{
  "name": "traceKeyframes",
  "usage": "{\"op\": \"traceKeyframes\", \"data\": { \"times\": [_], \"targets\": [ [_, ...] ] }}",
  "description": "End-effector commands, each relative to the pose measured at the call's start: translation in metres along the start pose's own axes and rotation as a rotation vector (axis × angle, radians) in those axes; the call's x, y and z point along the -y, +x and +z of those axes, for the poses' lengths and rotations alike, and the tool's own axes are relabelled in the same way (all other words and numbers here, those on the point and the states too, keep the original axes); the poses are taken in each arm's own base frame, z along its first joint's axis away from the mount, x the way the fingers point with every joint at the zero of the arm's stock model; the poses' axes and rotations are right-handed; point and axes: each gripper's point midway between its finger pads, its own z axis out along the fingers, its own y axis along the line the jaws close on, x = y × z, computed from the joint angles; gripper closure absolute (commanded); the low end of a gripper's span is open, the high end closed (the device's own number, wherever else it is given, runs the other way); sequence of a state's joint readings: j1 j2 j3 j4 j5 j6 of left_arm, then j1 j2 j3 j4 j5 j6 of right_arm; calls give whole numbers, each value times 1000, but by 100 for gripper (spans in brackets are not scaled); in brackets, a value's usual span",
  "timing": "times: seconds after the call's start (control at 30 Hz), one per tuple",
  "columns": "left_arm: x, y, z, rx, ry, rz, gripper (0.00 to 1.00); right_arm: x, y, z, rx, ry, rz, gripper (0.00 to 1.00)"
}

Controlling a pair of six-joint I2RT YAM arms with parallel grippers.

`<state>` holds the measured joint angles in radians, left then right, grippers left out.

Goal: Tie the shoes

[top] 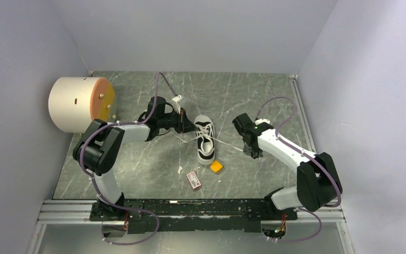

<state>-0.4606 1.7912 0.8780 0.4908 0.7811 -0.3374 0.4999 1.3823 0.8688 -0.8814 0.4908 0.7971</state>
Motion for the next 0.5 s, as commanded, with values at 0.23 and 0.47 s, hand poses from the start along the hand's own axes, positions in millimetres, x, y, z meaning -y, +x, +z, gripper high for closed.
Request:
{"op": "traceKeyframes", "data": {
  "times": [0.23, 0.47],
  "targets": [
    [6, -7, 2, 1, 46, 24, 95, -46, -82, -43, 393, -473, -55, 20],
    [13, -7, -1, 11, 70, 27, 95, -91, -82, -143, 1156, -1001, -621, 10]
  ]
}}
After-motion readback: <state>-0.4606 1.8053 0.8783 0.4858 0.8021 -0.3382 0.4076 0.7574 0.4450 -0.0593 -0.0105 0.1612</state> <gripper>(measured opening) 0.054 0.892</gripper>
